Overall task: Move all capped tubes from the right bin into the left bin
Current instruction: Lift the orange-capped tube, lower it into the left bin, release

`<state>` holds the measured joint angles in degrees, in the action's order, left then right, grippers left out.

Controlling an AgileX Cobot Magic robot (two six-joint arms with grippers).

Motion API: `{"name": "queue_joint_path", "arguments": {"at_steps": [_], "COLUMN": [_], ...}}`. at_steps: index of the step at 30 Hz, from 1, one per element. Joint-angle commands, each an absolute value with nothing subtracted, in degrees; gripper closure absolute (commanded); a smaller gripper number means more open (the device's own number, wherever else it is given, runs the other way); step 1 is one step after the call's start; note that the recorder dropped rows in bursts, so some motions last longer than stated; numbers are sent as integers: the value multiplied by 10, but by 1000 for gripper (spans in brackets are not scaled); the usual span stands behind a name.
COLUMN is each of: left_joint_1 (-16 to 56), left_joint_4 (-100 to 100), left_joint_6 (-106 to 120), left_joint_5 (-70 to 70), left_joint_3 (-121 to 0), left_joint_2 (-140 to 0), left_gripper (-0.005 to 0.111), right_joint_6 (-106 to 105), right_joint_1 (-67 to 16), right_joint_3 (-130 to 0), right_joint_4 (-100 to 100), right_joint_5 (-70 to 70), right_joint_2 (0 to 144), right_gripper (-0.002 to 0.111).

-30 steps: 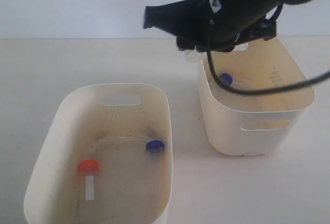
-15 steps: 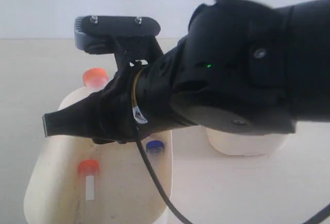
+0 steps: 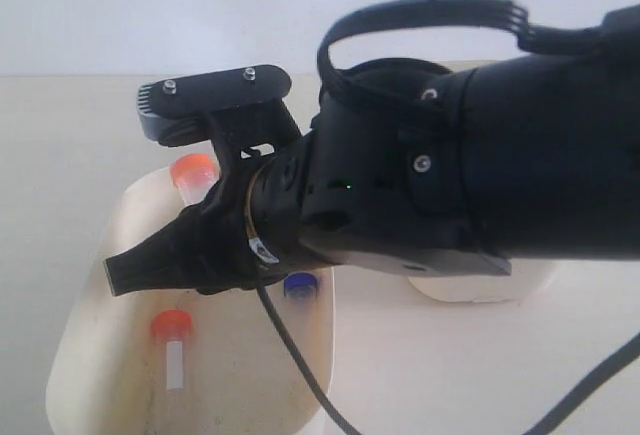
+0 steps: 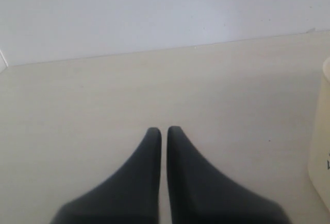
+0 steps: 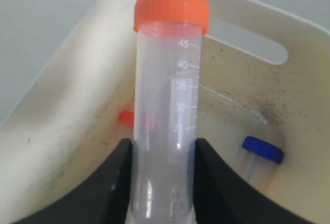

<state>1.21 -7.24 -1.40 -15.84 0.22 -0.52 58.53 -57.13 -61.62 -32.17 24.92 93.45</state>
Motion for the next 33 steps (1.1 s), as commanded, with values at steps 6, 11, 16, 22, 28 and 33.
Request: {"name": "queue_joint_path", "arguments": {"at_steps": [6, 11, 16, 22, 28, 33], "left_joint_1": [11, 11, 11, 11, 11, 11], "left_joint_4": [-69, -69, -69, -69, -69, -69], "left_joint_6": [-21, -21, -21, -21, -21, -21], "left_joint_5": [-150, -150, -150, -150, -150, -150], "left_joint_3": [0, 0, 0, 0, 0, 0], "left_joint_2": [-4, -4, -4, -4, -4, -4], "left_gripper": [102, 102, 102, 102, 102, 102], "right_joint_6": [640, 645, 645, 640, 640, 640], "right_joint_1": [-572, -572, -572, -572, -547, -470], "right_joint_3": [-613, -613, -613, -613, -632, -677], "right_joint_4": [-347, -349, -349, -357, -383, -382], "right_joint_5": [271, 285, 275, 263, 310, 360], "right_joint_2": [932, 932, 932, 932, 921, 901], "right_gripper": [108, 100, 63, 41, 49, 49]}}
